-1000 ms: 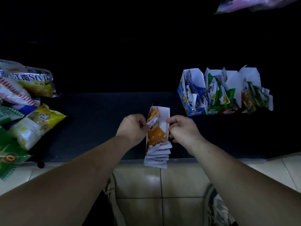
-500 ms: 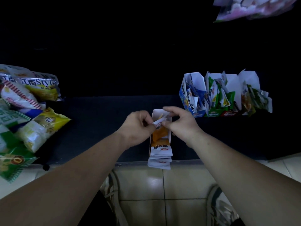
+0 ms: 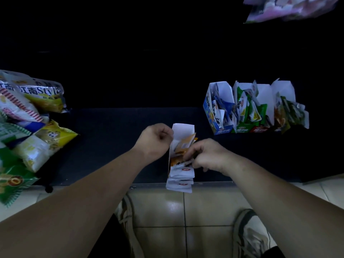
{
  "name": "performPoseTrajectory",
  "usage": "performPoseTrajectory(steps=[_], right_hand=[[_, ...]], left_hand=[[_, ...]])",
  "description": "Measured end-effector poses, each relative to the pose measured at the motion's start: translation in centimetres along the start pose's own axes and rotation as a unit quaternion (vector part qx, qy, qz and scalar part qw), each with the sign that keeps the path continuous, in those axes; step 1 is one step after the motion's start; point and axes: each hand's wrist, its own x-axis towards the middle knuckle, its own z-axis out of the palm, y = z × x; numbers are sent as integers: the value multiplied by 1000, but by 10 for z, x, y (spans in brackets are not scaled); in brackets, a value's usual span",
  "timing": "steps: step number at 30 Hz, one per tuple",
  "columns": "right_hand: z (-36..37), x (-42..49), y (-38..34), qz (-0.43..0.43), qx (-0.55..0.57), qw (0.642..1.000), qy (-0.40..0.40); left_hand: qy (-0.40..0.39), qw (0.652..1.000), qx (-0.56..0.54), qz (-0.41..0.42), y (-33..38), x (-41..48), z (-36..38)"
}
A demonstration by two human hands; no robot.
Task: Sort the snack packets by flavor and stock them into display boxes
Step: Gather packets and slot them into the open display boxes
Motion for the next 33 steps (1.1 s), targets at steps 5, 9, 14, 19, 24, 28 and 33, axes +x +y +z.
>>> performPoseTrajectory(steps=[5, 9, 14, 19, 24, 28, 33], right_hand=[[-5, -2, 4, 6, 82, 993, 81], [-11, 1, 10, 16, 141, 977, 157], [-17, 1, 15, 36, 254, 958, 128], [-25, 2, 21, 42, 247, 964, 94], [-21, 0, 11, 38, 277, 945, 169], [-14, -9, -3, 14, 292, 936, 195], [-7, -21, -20, 11, 340, 927, 159]], left_hand=[[-80, 996, 42, 4, 11, 5, 14], [-106, 983, 151, 19, 16, 6, 29], [-84, 961, 262, 31, 20, 5, 43], [-25, 973, 221, 54, 16, 5, 52], [71, 996, -27, 52, 25, -1, 27], [120, 976, -177, 36, 43, -11, 1], [117, 946, -301, -37, 41, -21, -16]])
